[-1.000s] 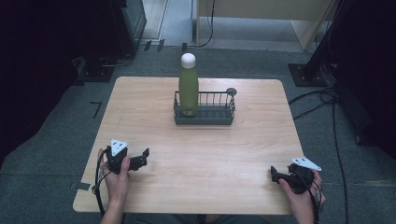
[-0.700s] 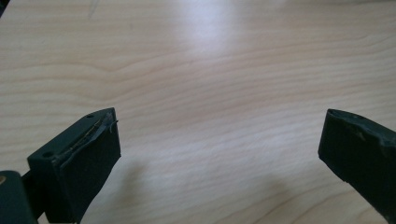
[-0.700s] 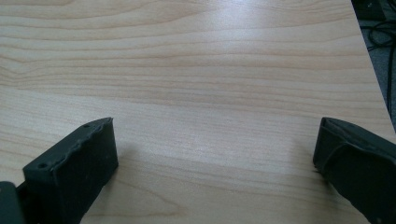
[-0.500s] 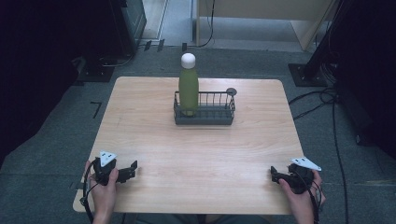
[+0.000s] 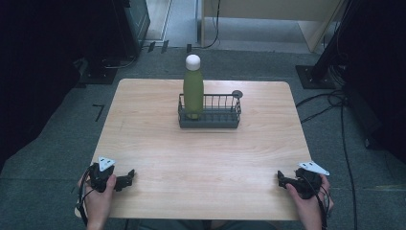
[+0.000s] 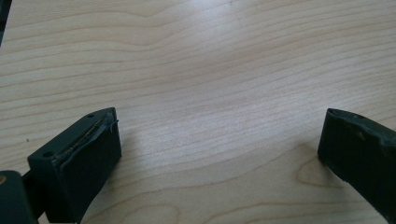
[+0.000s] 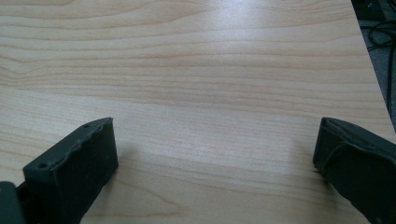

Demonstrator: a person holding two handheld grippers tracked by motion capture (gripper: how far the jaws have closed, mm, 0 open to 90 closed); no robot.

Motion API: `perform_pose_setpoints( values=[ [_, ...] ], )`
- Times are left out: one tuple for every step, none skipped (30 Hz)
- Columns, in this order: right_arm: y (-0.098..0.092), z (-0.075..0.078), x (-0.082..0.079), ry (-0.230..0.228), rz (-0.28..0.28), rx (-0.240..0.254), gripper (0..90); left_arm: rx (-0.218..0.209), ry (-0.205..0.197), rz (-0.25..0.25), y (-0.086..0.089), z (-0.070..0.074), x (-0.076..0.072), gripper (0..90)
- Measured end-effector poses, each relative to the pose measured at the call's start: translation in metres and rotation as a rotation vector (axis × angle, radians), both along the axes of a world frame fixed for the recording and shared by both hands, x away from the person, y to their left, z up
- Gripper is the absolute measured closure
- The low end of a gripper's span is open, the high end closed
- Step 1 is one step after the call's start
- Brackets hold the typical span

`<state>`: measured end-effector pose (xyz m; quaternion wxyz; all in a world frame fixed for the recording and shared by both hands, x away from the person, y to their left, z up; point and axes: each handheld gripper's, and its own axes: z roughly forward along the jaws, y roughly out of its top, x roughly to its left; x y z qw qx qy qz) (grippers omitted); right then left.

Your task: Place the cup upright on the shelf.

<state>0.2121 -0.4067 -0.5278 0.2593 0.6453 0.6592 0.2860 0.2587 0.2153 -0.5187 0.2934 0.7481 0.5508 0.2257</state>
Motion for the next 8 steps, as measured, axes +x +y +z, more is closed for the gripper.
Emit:
perform_pose_setpoints(
  values=[
    [0.0000,0.0000,0.0000,0.000,0.000,0.000,0.0,0.002,0.001,-0.004,0.0002,0.0001,0.0010,0.0],
    [0.0000,0.0000,0.0000,0.000,0.000,0.000,0.0,0.002,0.001,-0.004,0.0002,0.0001,0.0010,0.0],
    [0.0000,0.0000,0.0000,0.000,0.000,0.000,0.0,0.002,0.002,-0.006,-0.0001,0.0001,0.0030,0.0],
    [0.0000,0.0000,0.0000,0.000,0.000,0.000,0.0,0.002,0.002,-0.006,-0.0001,0.0001,0.0030,0.0],
    [0.0000,0.0000,0.0000,0.000,0.000,0.000,0.0,-0.002,0.000,-0.003,-0.0005,-0.0001,0.0035,0.0],
    [0.0001,0.0000,0.0000,0.000,-0.001,-0.001,0.0,-0.002,0.000,-0.003,-0.0005,-0.0001,0.0034,0.0],
    [0.0001,-0.0001,-0.0001,0.000,-0.001,-0.001,0.0,-0.002,0.000,-0.003,-0.0005,-0.0001,0.0035,0.0],
    [0.0001,-0.0001,-0.0001,0.000,-0.001,-0.001,0.0,-0.002,0.000,-0.003,-0.0005,-0.0001,0.0035,0.0]
  ],
)
